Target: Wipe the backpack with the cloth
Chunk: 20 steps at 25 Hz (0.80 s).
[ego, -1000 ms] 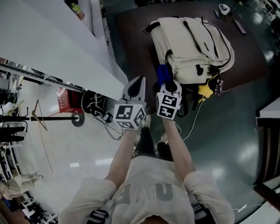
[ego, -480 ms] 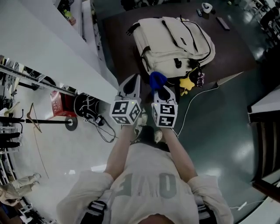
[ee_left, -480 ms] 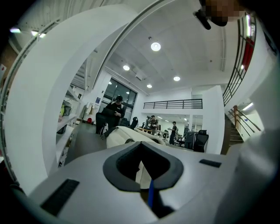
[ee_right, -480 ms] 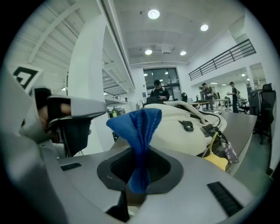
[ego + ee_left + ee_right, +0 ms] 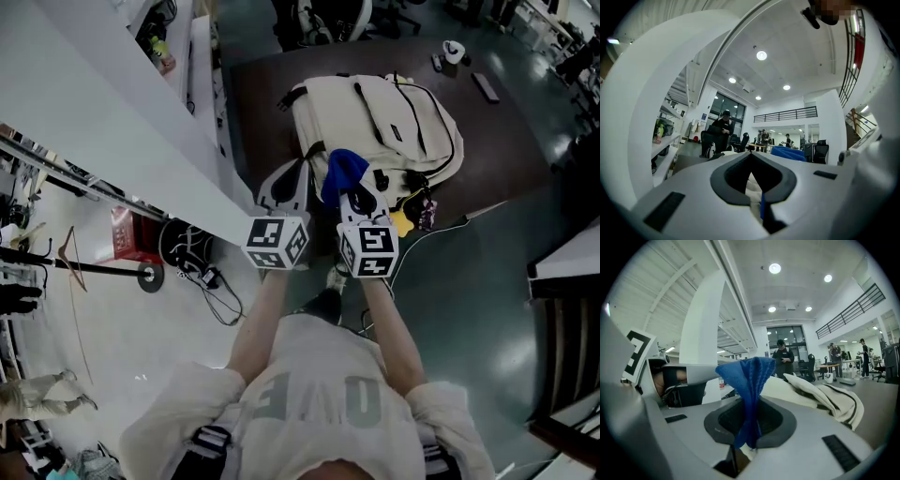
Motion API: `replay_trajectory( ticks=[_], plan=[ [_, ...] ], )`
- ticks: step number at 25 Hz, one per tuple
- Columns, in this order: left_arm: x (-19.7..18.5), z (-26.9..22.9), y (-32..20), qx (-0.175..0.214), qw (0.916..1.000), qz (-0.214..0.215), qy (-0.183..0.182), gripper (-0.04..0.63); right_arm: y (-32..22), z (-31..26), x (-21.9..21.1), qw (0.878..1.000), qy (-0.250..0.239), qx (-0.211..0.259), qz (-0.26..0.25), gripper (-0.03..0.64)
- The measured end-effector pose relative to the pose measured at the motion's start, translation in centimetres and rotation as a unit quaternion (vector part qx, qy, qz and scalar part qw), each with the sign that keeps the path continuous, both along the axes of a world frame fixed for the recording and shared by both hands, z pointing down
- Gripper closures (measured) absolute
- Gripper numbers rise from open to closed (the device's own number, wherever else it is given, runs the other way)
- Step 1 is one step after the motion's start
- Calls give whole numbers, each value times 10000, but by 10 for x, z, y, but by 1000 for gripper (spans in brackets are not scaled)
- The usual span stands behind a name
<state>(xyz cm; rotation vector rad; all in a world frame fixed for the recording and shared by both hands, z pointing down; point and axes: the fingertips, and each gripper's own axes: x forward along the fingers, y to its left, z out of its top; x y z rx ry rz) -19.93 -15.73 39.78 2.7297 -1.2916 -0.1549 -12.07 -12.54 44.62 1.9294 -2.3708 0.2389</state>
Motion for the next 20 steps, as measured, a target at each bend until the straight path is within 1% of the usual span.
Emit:
replay_trajectory(
  ticks=[4,7,10,12,14,16,18,20],
  plan=[
    [11,2,-35,-101,9998,-138,141,594,-34,-4,6,9992,115,-105,-373,572],
    [22,11,-48,-140,9998,-138,77,594,-43,1,3,9966,282,-272,-723,572],
    [19,10,-63,-120,9996,-260,62,594,-50,-3,-4,9924,443,-309,-1108,572],
    [11,4,-78,-96,9989,-457,99,594,-60,-17,-6,9910,356,-196,-1275,572],
    [1,1,-87,-140,9974,-697,147,594,-69,-36,-5,9905,37,-42,-1372,572],
    [-9,-3,-96,-141,9950,-979,159,594,-88,-63,-2,9885,-180,272,-1474,572],
    [-15,-11,-106,-90,9923,-1227,162,594,-117,-89,3,9855,-104,646,-1566,572],
    [-13,-21,-113,-51,9909,-1336,172,594,-151,-107,7,9824,86,866,-1655,572]
  ],
)
